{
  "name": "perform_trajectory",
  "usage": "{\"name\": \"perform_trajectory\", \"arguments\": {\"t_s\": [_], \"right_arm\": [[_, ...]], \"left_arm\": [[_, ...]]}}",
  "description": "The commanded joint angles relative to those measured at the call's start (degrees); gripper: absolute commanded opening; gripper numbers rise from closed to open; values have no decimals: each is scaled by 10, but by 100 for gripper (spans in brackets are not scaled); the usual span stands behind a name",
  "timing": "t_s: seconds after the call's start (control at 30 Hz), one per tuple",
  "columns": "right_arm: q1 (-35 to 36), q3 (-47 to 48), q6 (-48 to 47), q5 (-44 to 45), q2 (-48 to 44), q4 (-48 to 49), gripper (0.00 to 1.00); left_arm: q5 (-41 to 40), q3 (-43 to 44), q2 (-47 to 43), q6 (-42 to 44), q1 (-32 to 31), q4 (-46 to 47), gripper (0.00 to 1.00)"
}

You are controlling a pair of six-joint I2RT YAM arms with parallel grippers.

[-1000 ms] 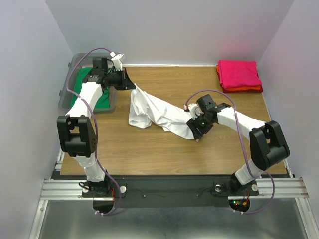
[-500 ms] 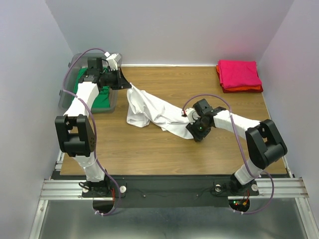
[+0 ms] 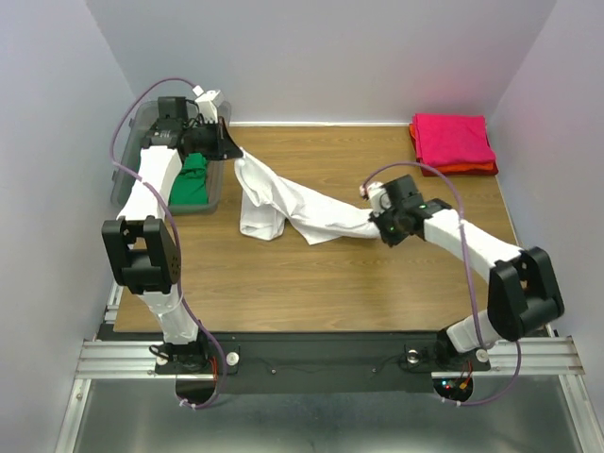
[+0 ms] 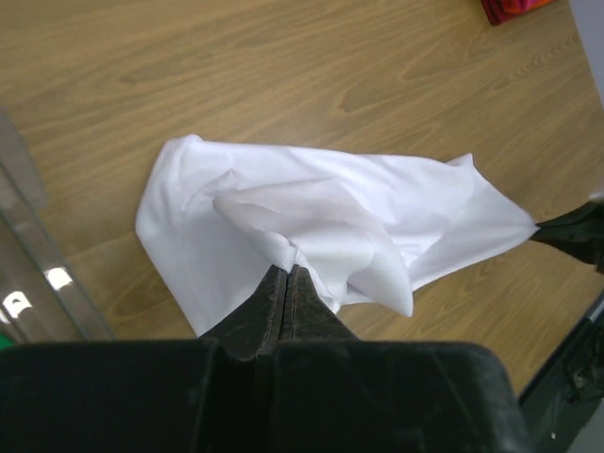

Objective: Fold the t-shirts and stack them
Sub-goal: Flatten the tshirt out

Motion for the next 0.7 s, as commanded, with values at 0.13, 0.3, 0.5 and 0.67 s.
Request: {"name": "perform_trajectory", "arguments": {"t_s": [0.13, 0.3, 0.5, 0.67], "right_arm": [[-118, 124, -36, 46, -92, 12, 1], [-141, 213, -53, 84, -106, 0, 1], [-182, 298, -77, 113, -148, -17, 1], [-193, 350, -105, 144, -168, -18, 1]], "left_arm": [[21, 111, -17, 50, 15, -79, 0], [79, 147, -53, 15, 15, -72, 0], [73, 105, -164, -36, 15, -49, 0], [30, 23, -280, -89, 15, 11, 0]]}}
